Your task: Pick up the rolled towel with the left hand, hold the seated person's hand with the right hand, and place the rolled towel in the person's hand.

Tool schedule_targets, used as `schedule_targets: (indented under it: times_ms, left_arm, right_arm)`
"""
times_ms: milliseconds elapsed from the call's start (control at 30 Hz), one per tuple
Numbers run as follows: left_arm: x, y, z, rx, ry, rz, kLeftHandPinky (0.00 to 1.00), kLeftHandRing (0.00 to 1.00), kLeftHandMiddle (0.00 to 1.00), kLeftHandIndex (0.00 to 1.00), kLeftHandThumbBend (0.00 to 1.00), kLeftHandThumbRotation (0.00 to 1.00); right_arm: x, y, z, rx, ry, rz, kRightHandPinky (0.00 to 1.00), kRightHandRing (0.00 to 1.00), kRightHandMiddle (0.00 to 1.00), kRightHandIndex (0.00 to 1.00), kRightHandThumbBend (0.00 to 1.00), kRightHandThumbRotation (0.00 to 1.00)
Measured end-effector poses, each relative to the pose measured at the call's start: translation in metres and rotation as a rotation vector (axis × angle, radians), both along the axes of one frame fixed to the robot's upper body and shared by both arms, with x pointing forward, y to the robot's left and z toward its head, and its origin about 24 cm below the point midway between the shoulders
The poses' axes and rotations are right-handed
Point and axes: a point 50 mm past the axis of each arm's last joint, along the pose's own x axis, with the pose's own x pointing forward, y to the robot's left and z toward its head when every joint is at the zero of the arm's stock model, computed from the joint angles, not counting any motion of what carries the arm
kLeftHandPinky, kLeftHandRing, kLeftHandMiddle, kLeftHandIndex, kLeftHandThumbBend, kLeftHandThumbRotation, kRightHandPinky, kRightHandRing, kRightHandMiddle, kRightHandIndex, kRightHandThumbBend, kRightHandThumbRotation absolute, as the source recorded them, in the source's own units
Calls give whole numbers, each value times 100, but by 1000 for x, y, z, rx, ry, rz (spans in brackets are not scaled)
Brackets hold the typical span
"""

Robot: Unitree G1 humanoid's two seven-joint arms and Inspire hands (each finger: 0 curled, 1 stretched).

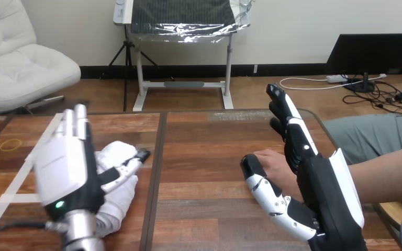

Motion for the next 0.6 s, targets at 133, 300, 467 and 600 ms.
schedule_targets:
  times_ms: [133,300,467,600]
  left_arm:
    - [6,-3,-3,-10,49,-11,76,90,96,96,94,72]
    - [14,-7,-4,-12,123,-20,78,91,96,97,95,75]
    - [21,-9,-6,-10,190,-21,81,91,97,97,96,76]
    - [27,-12,-7,-5,234,-20,82,91,97,97,97,76]
  right_arm:
    - [0,-1,0,-3,4,-1,98,100,100,98,30,35]
    - [0,-2,-1,-9,10,-5,98,100,100,98,32,35]
    - [1,-3,-1,-13,14,-6,98,100,100,98,32,34]
    - [1,-3,-1,-14,19,-6,98,100,100,98,33,32]
